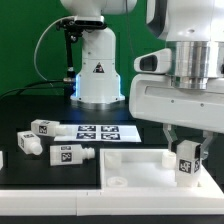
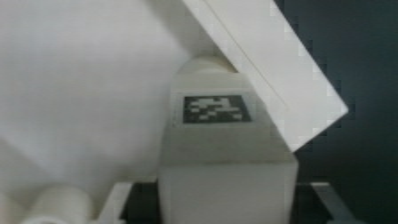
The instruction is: Assemble one leg
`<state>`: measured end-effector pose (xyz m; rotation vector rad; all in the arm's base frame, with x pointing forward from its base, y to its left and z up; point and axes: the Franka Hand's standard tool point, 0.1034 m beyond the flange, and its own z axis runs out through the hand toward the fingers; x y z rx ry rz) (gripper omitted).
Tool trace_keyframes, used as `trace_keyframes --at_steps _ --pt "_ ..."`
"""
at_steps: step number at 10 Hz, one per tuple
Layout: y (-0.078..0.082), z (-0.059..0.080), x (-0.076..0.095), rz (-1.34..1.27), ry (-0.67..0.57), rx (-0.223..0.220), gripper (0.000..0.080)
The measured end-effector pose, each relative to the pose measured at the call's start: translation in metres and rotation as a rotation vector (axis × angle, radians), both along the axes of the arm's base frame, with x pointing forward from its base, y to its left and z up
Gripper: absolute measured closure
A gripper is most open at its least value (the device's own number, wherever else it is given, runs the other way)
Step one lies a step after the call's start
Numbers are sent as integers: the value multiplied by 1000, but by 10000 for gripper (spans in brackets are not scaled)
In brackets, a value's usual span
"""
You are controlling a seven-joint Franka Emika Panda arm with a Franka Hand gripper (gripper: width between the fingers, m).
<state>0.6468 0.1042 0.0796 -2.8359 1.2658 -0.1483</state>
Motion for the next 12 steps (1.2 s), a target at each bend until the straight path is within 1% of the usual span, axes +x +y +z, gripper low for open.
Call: trace_keyframes --at_steps 2,5,6,7,8,9,10,11,12 --pt "-1 -1 -3 -369 11 62 513" --pt "-2 -1 -5 -566 18 80 512" --pt "-1 -1 -6 -697 23 103 512" --pt "0 -1 -7 -770 24 117 512" --pt "0 -1 -7 -739 24 114 512" --pt "0 -2 -7 -695 28 109 426" --pt "1 -1 -8 -571 50 89 426" --pt "3 1 -5 -342 41 60 243" --pt "7 0 -6 -137 43 45 243"
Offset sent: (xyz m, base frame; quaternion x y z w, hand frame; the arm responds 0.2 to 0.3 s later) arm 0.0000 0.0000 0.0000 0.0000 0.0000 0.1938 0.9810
